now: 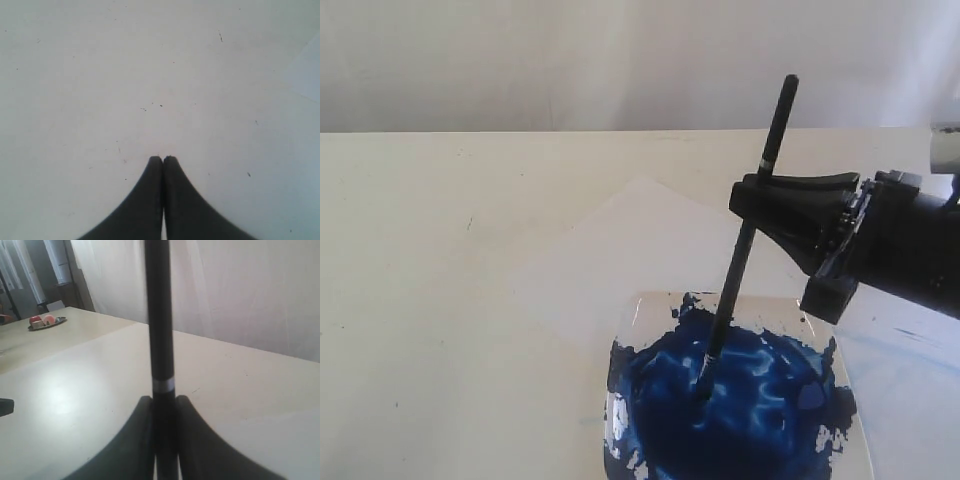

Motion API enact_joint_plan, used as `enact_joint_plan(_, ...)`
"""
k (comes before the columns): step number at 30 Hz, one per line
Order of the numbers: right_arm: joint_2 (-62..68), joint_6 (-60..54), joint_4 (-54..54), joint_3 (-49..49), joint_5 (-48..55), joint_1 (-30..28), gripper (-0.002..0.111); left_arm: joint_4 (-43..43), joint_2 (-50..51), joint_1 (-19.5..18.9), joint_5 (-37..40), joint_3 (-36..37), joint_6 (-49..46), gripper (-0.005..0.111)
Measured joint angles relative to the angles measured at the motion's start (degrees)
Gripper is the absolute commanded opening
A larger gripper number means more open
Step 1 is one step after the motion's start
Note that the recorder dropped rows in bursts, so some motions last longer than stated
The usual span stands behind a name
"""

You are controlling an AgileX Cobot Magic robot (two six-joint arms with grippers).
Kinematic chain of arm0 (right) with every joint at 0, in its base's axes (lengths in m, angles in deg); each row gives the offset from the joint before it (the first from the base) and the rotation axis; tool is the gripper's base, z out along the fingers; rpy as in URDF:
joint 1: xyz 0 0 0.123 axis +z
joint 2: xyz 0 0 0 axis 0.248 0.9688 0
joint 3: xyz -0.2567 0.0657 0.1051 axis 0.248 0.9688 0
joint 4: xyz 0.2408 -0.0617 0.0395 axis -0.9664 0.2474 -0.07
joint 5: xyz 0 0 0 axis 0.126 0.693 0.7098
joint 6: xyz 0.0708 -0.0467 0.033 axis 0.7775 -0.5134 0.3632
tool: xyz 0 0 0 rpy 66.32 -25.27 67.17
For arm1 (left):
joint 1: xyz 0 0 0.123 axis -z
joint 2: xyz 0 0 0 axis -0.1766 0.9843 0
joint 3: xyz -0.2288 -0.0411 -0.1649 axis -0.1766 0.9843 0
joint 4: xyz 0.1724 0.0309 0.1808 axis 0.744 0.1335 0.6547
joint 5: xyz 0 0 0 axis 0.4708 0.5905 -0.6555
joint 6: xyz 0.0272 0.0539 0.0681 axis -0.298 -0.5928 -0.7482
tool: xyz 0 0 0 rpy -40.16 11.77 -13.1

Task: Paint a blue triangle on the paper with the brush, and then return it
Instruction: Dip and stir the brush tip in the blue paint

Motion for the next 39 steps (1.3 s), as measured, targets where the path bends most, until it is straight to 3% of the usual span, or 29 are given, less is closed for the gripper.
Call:
enact_joint_plan(30, 2.1, 3.1, 5.9, 0.7, 1.6, 0.0, 0.0, 0.0, 0.0, 0.0, 0.0, 0.0, 0.0, 0.0)
enact_joint_plan(39, 2.1, 3.1, -1.7, 0.7, -4.6, 0.0, 0.0, 0.0, 0.0, 0.0, 0.0, 0.0, 0.0, 0.0)
